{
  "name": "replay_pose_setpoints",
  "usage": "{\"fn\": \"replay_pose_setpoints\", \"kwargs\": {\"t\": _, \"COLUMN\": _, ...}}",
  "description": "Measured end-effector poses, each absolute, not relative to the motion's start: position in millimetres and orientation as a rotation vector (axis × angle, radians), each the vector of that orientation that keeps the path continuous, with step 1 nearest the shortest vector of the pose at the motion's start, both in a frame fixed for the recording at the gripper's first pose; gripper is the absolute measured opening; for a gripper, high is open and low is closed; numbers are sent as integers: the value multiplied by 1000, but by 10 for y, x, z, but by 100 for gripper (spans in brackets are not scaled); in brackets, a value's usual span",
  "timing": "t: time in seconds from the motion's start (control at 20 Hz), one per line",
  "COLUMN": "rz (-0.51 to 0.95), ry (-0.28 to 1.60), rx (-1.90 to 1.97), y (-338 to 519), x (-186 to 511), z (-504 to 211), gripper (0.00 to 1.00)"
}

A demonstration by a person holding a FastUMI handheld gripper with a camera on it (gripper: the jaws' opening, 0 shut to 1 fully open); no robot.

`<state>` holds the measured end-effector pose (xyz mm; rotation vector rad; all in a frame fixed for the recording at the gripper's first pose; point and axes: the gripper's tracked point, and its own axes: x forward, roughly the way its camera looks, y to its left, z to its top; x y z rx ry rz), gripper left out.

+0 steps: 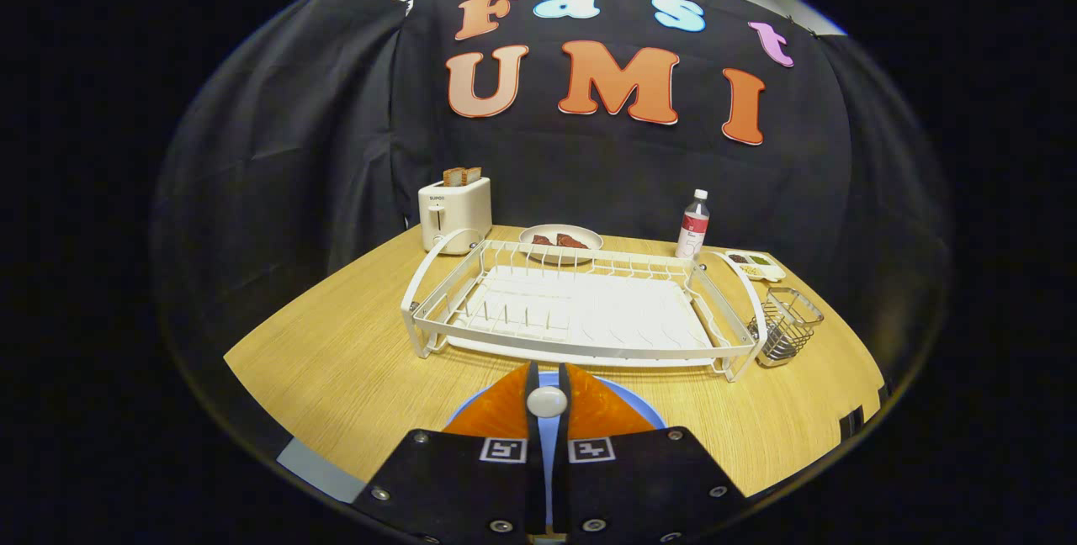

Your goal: Take the plate from the dish rack, then take the spoon from the basket and place it into the plate.

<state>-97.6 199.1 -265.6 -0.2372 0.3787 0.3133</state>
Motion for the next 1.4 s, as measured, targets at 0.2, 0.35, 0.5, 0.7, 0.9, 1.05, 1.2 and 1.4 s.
{"fn": "replay_pose_setpoints", "kwargs": {"t": 0.2, "rz": 316, "ry": 421, "rx": -238, "y": 1975, "x": -951, "z": -2820, "gripper": 4}}
{"fn": "replay_pose_setpoints", "kwargs": {"t": 0.35, "rz": 324, "ry": 433, "rx": -236, "y": 1984, "x": -961, "z": -2797, "gripper": 4}}
{"fn": "replay_pose_setpoints", "kwargs": {"t": 0.5, "rz": 323, "ry": 462, "rx": -218, "y": 1962, "x": -965, "z": -2816, "gripper": 12}}
{"fn": "replay_pose_setpoints", "kwargs": {"t": 0.7, "rz": 286, "ry": 471, "rx": -198, "y": 1861, "x": -935, "z": -2732, "gripper": 51}}
{"fn": "replay_pose_setpoints", "kwargs": {"t": 0.9, "rz": 243, "ry": 472, "rx": -195, "y": 1644, "x": -888, "z": -2602, "gripper": 94}}
{"fn": "replay_pose_setpoints", "kwargs": {"t": 1.05, "rz": 206, "ry": 447, "rx": -202, "y": 1386, "x": -815, "z": -2456, "gripper": 97}}
{"fn": "replay_pose_setpoints", "kwargs": {"t": 1.2, "rz": 191, "ry": 432, "rx": -173, "y": 1086, "x": -735, "z": -2321, "gripper": 97}}
{"fn": "replay_pose_setpoints", "kwargs": {"t": 1.4, "rz": 230, "ry": 398, "rx": -182, "y": 535, "x": -541, "z": -2050, "gripper": 97}}
